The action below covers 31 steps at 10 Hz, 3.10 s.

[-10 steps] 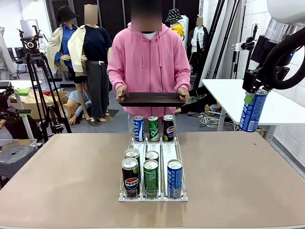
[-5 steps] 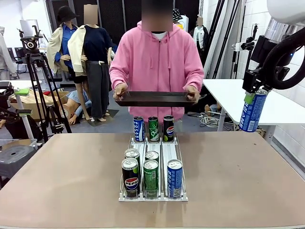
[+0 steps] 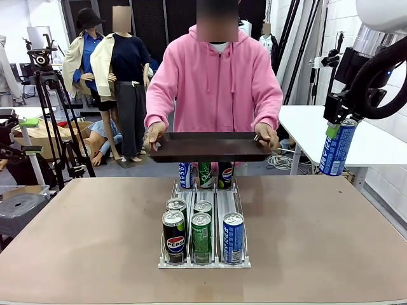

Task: Retrieve and hand over the desired beverage to the person.
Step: Place the picked can on the Handle tray extended by the person.

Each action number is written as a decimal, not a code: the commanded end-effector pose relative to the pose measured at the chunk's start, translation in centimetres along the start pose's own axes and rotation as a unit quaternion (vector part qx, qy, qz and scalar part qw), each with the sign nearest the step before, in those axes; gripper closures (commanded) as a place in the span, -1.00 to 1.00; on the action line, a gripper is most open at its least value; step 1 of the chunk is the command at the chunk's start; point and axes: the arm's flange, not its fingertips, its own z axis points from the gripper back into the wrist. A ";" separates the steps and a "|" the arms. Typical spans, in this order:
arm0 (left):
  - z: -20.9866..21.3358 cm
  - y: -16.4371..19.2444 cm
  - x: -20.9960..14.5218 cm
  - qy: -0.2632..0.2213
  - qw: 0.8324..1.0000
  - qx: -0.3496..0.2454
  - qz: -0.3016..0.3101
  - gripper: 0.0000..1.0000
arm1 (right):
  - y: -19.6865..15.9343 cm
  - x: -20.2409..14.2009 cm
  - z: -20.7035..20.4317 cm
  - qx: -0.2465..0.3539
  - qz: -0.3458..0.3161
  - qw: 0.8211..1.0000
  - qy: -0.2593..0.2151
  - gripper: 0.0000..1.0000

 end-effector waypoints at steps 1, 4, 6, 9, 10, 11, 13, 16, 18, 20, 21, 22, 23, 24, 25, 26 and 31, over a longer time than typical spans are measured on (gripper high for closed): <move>0.1 -0.1 -0.2 0.001 1.000 -0.004 -0.001 -1.00 | -0.2 0.2 0.5 -0.005 0.005 1.000 0.003 1.00; 0.1 -0.1 -0.2 0.001 1.000 -0.004 -0.001 -1.00 | -0.2 0.2 0.5 -0.005 0.005 1.000 0.003 1.00; 0.1 -0.1 -0.2 0.001 1.000 -0.004 -0.001 -1.00 | -0.2 0.2 0.5 -0.005 0.005 1.000 0.003 1.00; 0.1 -0.1 -0.2 0.001 1.000 -0.004 -0.001 -1.00 | 0.9 1.3 0.0 0.014 0.012 1.000 0.000 1.00; 0.1 -0.1 -0.2 0.001 1.000 -0.004 -0.001 -1.00 | 1.7 2.3 0.3 0.021 0.008 1.000 0.001 1.00; 0.1 -0.1 -0.2 0.001 1.000 -0.004 -0.001 -1.00 | 2.6 2.9 0.8 0.026 0.008 1.000 -0.007 1.00; 0.1 -0.1 -0.2 0.001 1.000 -0.004 -0.001 -1.00 | 5.2 5.3 1.3 0.036 0.016 0.999 -0.015 1.00; 0.1 -0.1 -0.2 0.001 1.000 -0.004 -0.001 -1.00 | 10.1 11.1 1.3 0.052 0.046 0.998 -0.013 1.00; 0.1 -0.1 -0.2 0.001 1.000 -0.004 -0.001 -1.00 | 13.3 14.2 0.8 0.050 0.068 0.996 -0.009 1.00; 0.1 -0.1 -0.2 0.001 1.000 -0.004 -0.001 -1.00 | 16.3 17.8 -0.2 0.030 0.084 0.996 0.006 1.00; 0.1 -0.1 -0.2 0.001 1.000 -0.004 -0.001 -1.00 | 17.2 19.3 -0.6 0.026 0.094 0.995 0.019 1.00; 0.1 -0.1 -0.2 0.001 1.000 -0.004 -0.001 -1.00 | 17.6 20.3 -0.9 0.017 0.099 0.995 0.030 1.00; 0.1 -0.1 -0.2 0.001 1.000 -0.004 -0.001 -1.00 | 17.8 21.0 -1.3 0.012 0.103 0.994 0.040 1.00; 0.1 -0.1 -0.2 0.001 1.000 -0.004 -0.001 -1.00 | 18.0 21.5 -1.7 0.010 0.102 0.994 0.045 1.00; 0.1 -0.1 -0.2 0.001 1.000 -0.004 -0.001 -1.00 | 18.0 22.1 -2.2 0.011 0.102 0.994 0.043 1.00; 0.1 -0.1 -0.2 0.001 1.000 -0.004 -0.001 -1.00 | 18.0 22.5 -2.8 0.012 0.102 0.994 0.044 1.00; 0.1 -0.1 -0.2 0.001 1.000 -0.004 -0.001 -1.00 | 17.2 21.2 -7.5 0.014 0.092 0.995 0.046 1.00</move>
